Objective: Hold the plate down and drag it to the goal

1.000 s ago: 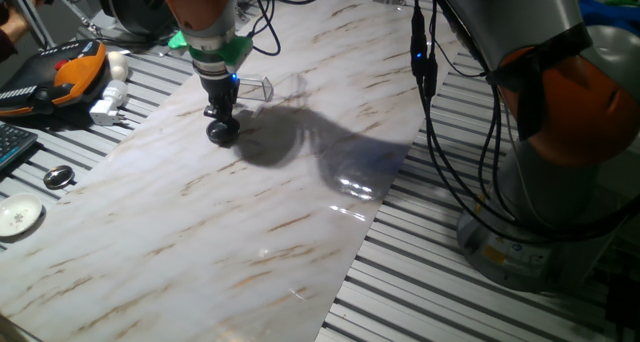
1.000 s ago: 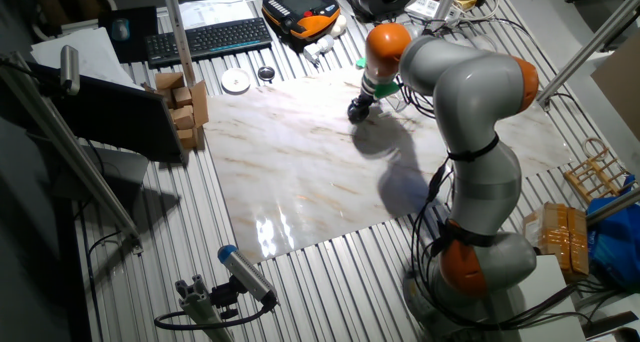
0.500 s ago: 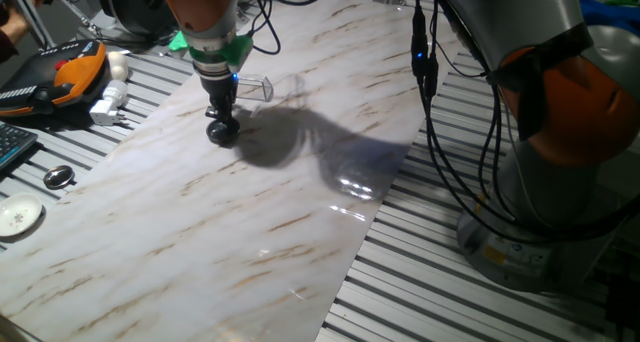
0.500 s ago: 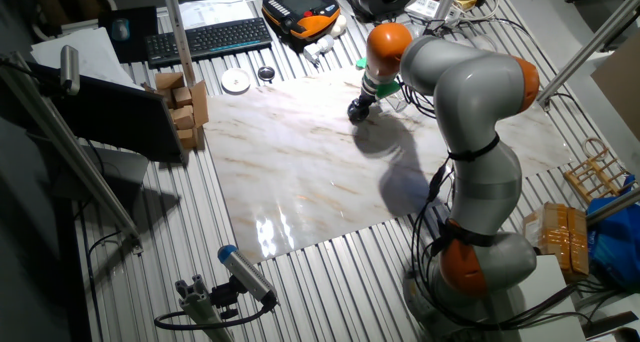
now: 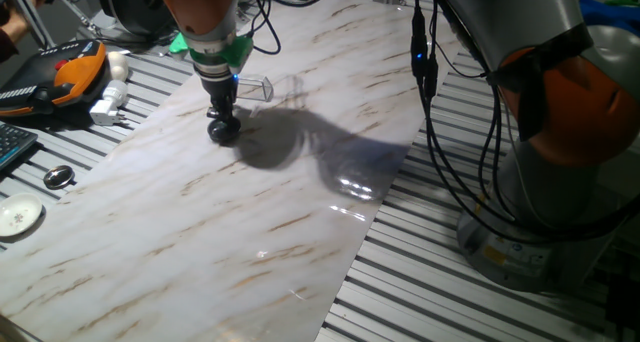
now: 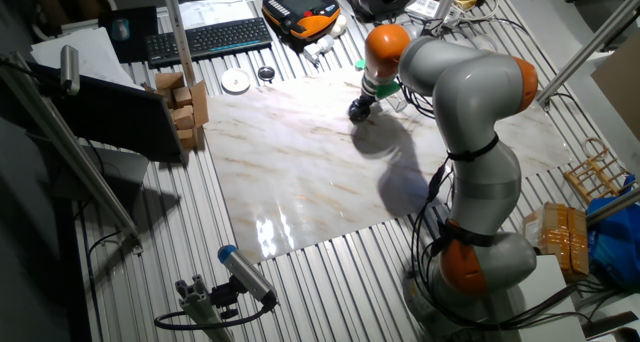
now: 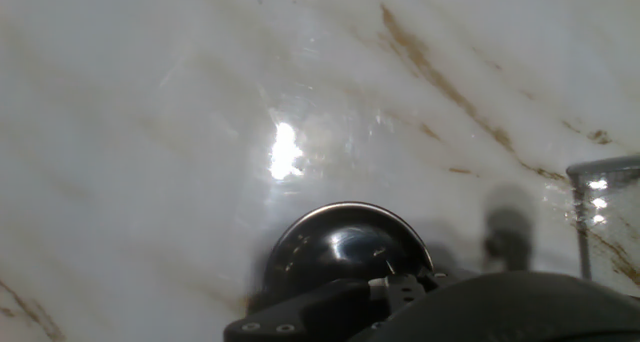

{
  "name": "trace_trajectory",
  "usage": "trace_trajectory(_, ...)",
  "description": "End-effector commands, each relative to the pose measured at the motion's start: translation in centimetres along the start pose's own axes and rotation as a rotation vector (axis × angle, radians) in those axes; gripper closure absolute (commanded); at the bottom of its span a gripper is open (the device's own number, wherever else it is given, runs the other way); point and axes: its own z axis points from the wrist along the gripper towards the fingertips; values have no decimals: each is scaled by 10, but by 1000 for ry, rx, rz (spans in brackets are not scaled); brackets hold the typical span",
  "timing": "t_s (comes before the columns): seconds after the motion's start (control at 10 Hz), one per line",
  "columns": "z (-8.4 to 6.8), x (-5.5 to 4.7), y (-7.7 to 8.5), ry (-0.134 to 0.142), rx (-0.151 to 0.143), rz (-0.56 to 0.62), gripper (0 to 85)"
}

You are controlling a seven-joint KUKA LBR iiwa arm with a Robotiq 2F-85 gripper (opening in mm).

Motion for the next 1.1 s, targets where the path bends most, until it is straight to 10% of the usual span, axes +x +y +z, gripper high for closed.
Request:
trace_trajectory(0.0,0,0,-1,0,3,-3,850)
trace_trajectory(1.0,2,3,-28,-3,16,-3,850)
